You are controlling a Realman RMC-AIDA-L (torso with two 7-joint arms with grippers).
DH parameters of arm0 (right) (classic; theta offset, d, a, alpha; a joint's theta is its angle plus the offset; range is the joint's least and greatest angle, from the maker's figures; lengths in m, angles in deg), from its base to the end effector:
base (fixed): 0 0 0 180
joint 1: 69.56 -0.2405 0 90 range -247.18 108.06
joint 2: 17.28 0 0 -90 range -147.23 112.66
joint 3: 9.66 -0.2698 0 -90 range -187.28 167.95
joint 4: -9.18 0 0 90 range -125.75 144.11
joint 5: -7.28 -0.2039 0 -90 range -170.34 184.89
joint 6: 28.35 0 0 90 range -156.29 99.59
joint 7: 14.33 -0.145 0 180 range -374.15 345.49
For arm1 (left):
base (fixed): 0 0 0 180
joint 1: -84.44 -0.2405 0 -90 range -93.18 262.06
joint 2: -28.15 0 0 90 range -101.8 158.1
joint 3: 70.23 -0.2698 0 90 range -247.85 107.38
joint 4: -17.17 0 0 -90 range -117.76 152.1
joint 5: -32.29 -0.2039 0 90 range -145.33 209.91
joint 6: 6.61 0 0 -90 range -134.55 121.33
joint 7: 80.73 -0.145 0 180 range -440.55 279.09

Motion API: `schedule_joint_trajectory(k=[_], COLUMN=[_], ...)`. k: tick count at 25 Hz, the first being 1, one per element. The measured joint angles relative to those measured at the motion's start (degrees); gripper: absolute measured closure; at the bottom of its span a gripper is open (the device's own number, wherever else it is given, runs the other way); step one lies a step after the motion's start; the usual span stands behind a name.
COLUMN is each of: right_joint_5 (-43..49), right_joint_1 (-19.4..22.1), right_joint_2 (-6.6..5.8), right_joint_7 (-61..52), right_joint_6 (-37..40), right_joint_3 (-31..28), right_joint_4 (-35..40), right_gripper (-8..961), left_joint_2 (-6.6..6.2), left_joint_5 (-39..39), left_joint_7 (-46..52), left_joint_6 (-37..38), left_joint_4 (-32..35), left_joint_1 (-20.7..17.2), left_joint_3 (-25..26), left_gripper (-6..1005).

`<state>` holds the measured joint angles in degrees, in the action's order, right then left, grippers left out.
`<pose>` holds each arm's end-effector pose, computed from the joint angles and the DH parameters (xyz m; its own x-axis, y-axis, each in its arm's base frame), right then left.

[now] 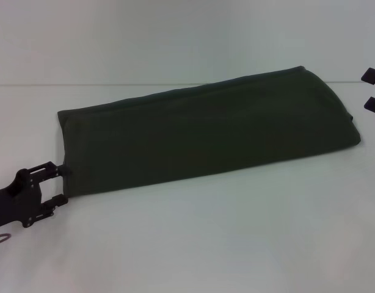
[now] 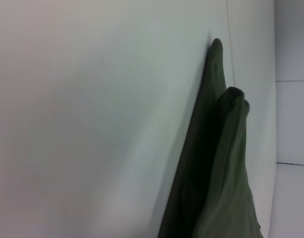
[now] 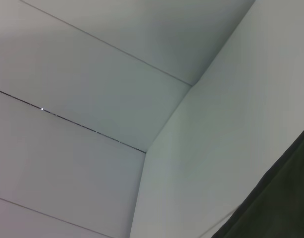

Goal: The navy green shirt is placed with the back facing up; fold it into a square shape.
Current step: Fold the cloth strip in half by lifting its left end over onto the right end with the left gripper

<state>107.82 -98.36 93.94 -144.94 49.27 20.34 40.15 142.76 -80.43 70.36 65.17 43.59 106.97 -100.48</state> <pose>0.3190 0.3693 0.0799 -0.1533 -0.6502 -0.7441 -0.9318 -0.1556 0.3280 -0.3760 0.3093 0.0168 -0.5740 0.6479 0.5008 0.8109 0.3647 0.4577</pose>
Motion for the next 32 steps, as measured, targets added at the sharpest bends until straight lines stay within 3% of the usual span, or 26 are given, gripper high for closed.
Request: schedule_joint_trajectory(k=[32], right_joint_5=[0.0], right_joint_1=[0.2], right_joint_2=[-0.46], right_joint_7=[-0.1], right_joint_6=[-1.1], right_joint_3=[-1.8], right_joint_4=[-1.4], right_gripper=[29], left_joint_2=[0.46], left_joint_5=[0.1], left_joint_7=[0.2], left_joint_6=[-5.2], left_joint_4=[-3.2], left_joint_1=[2.2], left_joint_3=[-1.2], left_gripper=[295])
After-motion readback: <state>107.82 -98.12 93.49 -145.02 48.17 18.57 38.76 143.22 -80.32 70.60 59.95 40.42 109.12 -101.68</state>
